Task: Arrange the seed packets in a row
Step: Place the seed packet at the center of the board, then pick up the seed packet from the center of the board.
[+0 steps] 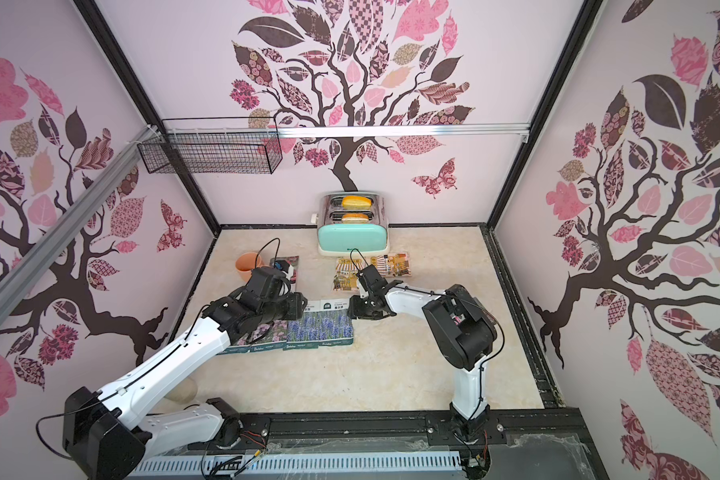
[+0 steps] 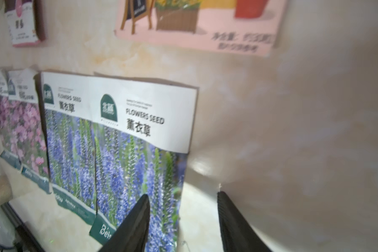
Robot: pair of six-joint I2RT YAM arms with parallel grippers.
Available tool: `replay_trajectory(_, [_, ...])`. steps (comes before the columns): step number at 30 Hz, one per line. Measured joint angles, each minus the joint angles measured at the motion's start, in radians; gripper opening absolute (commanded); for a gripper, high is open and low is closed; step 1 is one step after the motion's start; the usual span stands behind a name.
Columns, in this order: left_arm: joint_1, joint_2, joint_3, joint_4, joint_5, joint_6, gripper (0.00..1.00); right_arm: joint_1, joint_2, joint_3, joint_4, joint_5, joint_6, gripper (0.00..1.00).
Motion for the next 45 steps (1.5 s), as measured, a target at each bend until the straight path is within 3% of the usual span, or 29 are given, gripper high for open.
replay_trajectory(8, [0.042, 0.14, 0.158, 0.013, -0.05, 0.048, 0.67, -0.172, -0.092, 0.008, -0.06, 0.017, -0.05, 0.63])
replay_trajectory(18, [0.086, 0.547, 0.437, 0.127, -0.006, 0.072, 0.64, -0.496, -0.135, 0.089, -0.045, -0.005, -0.071, 0.64])
replay_trajectory(23, [0.078, 0.657, 0.495, 0.17, 0.031, 0.08, 0.64, -0.605, -0.139, 0.07, -0.027, -0.004, -0.065, 0.65])
replay_trajectory(28, [0.016, 0.732, 0.594, 0.171, 0.043, 0.107, 0.65, -0.628, -0.225, -0.089, -0.005, 0.055, -0.042, 0.67])
replay_trajectory(33, [-0.1, 0.795, 0.669, 0.173, 0.075, 0.144, 0.66, -0.654, -0.428, -0.319, 0.002, 0.133, 0.0, 0.68])
replay_trajectory(39, [-0.213, 0.901, 0.762, 0.172, 0.167, 0.178, 0.68, -0.813, -0.666, -0.495, 0.0, 0.178, 0.035, 0.69])
replay_trajectory(45, [-0.294, 1.046, 0.898, 0.18, 0.218, 0.215, 0.69, -0.897, -0.739, -0.581, -0.001, 0.185, 0.069, 0.69])
